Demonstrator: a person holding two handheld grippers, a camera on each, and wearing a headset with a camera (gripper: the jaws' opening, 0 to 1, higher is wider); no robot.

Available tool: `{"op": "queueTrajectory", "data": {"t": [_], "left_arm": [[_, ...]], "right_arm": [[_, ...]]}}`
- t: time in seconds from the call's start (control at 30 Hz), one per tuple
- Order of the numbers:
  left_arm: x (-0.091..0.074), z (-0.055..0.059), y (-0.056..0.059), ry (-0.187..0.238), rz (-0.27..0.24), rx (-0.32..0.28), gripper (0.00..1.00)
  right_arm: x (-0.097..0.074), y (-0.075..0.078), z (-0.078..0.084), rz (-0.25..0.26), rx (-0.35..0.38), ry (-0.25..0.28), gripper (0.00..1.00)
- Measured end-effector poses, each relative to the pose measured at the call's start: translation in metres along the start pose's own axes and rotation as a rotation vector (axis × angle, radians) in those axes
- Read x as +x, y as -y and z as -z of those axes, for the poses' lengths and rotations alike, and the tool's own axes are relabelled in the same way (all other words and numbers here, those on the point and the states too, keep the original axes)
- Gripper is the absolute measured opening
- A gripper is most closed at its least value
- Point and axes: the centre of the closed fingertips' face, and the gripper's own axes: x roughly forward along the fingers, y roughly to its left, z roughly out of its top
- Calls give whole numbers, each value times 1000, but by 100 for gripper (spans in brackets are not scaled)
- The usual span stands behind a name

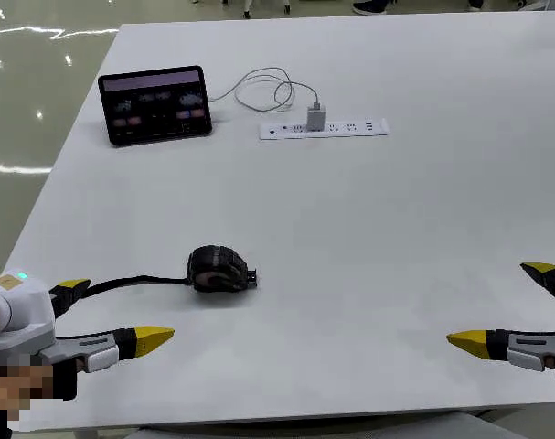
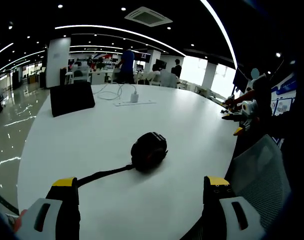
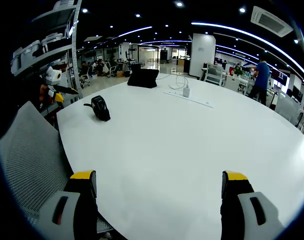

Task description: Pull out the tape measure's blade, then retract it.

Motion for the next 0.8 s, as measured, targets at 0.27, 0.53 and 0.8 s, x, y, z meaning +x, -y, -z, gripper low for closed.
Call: {"op": "queueTrajectory", "data": {"t": [0.27,0.53,0.8], "left_arm": [[1,2,-1,-5,-4,-1,100],[-2,2,-9,-17,-33,15,100],[0,1,-6,-19,-17,19,100]], "right_arm": [[2,-1,-2,-8,-2,-3,100],[4,-3,-3,-13,1,-2,100],[5,-6,0,-19,5,-9,100]]}}
